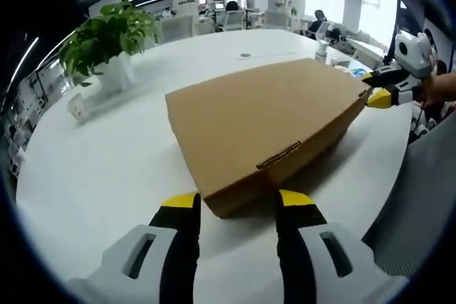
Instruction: Operate the shoe box by opening the lid, removing the specified soft item, and placing it in the target area until the item is outside and the box remains undamaged.
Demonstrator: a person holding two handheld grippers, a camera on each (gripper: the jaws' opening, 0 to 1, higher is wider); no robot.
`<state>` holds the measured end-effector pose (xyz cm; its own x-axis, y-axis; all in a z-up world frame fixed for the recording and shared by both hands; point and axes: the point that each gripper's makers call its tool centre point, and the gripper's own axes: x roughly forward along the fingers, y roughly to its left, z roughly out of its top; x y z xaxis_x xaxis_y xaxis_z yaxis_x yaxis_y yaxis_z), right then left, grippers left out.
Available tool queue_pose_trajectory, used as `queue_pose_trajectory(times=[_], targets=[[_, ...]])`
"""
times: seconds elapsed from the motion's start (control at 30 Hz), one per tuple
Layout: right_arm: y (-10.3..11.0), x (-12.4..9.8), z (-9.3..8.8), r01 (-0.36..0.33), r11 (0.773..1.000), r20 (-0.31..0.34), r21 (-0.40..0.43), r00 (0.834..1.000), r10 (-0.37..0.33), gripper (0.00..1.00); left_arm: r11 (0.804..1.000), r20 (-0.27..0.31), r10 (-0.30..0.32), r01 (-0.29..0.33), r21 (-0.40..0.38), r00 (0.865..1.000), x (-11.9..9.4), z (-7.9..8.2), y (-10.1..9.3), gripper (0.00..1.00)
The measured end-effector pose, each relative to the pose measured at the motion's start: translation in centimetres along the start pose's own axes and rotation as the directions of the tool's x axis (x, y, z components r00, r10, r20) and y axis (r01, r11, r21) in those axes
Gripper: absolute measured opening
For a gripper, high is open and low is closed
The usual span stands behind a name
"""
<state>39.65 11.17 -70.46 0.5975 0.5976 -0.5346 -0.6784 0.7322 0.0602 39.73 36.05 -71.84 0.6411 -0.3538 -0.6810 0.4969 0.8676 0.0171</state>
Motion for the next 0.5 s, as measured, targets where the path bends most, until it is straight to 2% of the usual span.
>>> queue_pose_trajectory(times=[0.27, 0.5], targets=[[-0.4, 0.0, 0.5, 0.002, 1.000, 0.012, -0.003, 1.000, -0.002, 0.35, 1.000, 0.034, -0.001, 0.001, 0.017, 0.999, -0.5, 1.4, 0.2, 0.41], [0.0, 0.2, 0.4, 0.000, 1.000, 0.009, -0.009, 1.000, 0.000, 0.33, 1.000, 0.022, 0.005, -0.005, 0.028, 1.000, -0.3, 1.2, 0.3, 0.39]])
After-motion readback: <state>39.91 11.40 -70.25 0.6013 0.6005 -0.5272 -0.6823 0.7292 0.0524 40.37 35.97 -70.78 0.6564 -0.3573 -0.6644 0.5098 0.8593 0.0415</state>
